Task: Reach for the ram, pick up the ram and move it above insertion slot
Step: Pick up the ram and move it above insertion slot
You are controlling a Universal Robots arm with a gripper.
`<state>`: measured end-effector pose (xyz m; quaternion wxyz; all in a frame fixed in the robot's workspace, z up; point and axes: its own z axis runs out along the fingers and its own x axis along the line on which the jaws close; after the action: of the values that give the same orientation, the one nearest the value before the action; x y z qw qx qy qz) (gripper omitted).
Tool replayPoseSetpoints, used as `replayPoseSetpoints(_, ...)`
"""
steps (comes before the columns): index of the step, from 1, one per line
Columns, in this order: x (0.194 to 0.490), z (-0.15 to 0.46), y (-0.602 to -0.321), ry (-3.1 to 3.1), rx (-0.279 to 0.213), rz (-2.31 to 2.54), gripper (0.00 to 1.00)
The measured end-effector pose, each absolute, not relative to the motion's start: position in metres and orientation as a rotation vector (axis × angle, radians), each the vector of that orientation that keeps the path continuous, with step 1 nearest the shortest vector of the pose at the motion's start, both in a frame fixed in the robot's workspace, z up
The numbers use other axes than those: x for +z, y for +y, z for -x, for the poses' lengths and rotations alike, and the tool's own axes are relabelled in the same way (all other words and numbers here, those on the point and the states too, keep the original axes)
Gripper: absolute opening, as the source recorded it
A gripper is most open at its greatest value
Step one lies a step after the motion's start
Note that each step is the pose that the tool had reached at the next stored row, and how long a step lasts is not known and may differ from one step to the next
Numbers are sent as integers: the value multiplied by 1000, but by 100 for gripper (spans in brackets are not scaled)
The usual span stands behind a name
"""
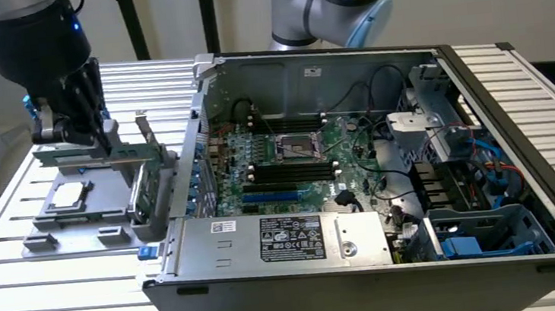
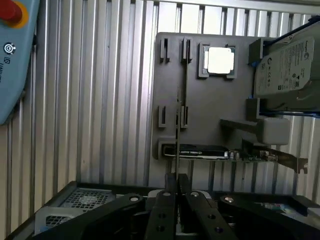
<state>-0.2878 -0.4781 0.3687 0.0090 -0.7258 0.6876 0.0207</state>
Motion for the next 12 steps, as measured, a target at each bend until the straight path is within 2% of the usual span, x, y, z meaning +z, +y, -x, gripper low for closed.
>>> replayPoseSetpoints(6,392,262,-478,2146,68,2265,13)
replayPoseSetpoints(12,395,236,-477,2143,73,2263,13)
